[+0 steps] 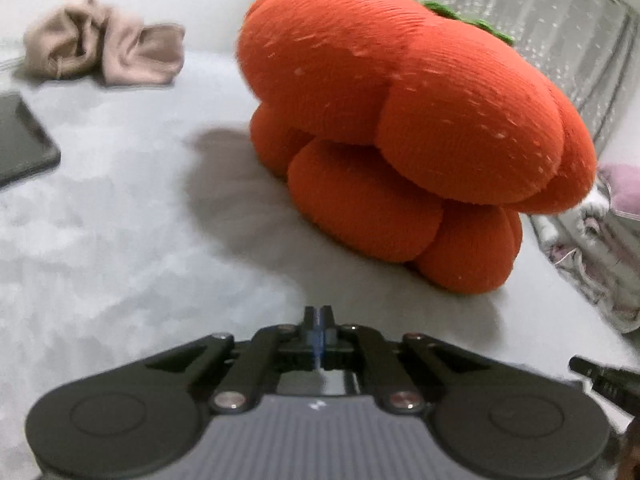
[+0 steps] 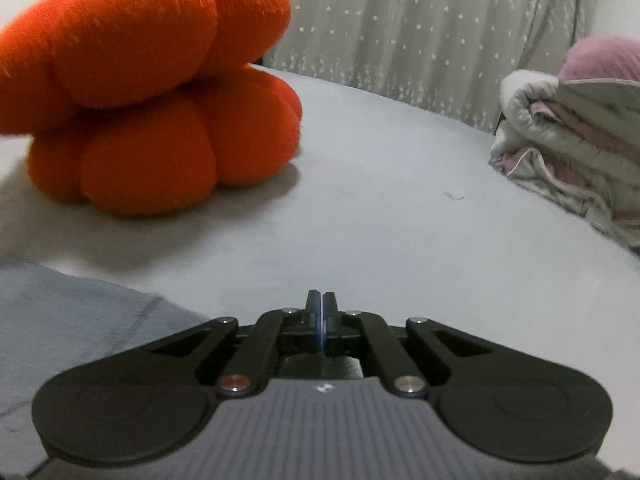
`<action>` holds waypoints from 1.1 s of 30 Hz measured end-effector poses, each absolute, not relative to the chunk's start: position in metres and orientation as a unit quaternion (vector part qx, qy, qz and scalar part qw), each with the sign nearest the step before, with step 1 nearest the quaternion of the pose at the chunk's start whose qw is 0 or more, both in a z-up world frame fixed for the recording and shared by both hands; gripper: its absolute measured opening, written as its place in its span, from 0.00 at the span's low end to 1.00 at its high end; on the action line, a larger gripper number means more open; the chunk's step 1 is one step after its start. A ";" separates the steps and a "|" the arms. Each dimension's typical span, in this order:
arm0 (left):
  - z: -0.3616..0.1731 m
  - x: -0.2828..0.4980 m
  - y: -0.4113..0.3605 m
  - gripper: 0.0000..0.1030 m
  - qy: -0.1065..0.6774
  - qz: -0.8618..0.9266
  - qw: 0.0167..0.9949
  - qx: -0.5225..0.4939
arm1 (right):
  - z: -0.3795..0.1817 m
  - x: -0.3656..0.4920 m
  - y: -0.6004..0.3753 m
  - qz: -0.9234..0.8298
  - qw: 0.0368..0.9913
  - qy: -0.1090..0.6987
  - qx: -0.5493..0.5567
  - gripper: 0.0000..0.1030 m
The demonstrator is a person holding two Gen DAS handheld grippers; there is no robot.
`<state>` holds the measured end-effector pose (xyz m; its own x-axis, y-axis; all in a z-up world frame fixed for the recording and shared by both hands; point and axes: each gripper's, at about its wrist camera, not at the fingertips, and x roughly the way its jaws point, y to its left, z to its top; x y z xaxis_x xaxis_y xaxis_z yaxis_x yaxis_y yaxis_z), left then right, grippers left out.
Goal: Fold clothes
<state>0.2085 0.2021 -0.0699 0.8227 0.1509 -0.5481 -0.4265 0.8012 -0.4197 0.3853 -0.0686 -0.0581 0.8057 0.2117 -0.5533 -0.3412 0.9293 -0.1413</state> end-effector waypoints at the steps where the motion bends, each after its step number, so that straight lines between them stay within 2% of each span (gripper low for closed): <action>1: -0.071 0.208 0.204 0.00 0.256 0.156 0.911 -0.282 | -0.054 0.379 -0.067 0.156 0.943 0.275 -0.108 0.14; 3: -0.071 0.208 0.205 0.01 0.261 0.155 0.909 -0.285 | -0.047 0.364 -0.062 0.180 0.940 0.276 -0.089 0.14; 13: -0.067 0.207 0.203 0.20 0.280 0.139 0.907 -0.281 | -0.035 0.315 -0.028 0.274 0.917 0.288 -0.025 0.15; 20: -0.065 0.205 0.207 0.24 0.282 0.132 0.901 -0.301 | -0.034 0.293 -0.002 0.320 0.900 0.294 -0.016 0.16; 21: -0.065 0.205 0.207 0.26 0.282 0.131 0.900 -0.304 | -0.034 0.291 0.001 0.328 0.898 0.293 -0.013 0.17; 22: -0.065 0.205 0.208 0.28 0.282 0.130 0.900 -0.306 | -0.033 0.289 0.004 0.335 0.896 0.291 -0.010 0.23; 23: -0.065 0.205 0.207 0.28 0.284 0.129 0.900 -0.306 | -0.033 0.286 0.006 0.343 0.894 0.289 -0.006 0.36; 24: -0.064 0.205 0.207 0.30 0.285 0.128 0.900 -0.305 | -0.034 0.283 0.007 0.352 0.891 0.285 -0.001 0.40; 28: -0.062 0.205 0.206 0.34 0.288 0.126 0.901 -0.299 | -0.037 0.272 0.009 0.390 0.879 0.275 0.021 0.41; 33: -0.060 0.204 0.208 0.32 0.285 0.126 0.900 -0.304 | -0.046 0.271 0.009 0.452 0.840 0.297 0.042 0.41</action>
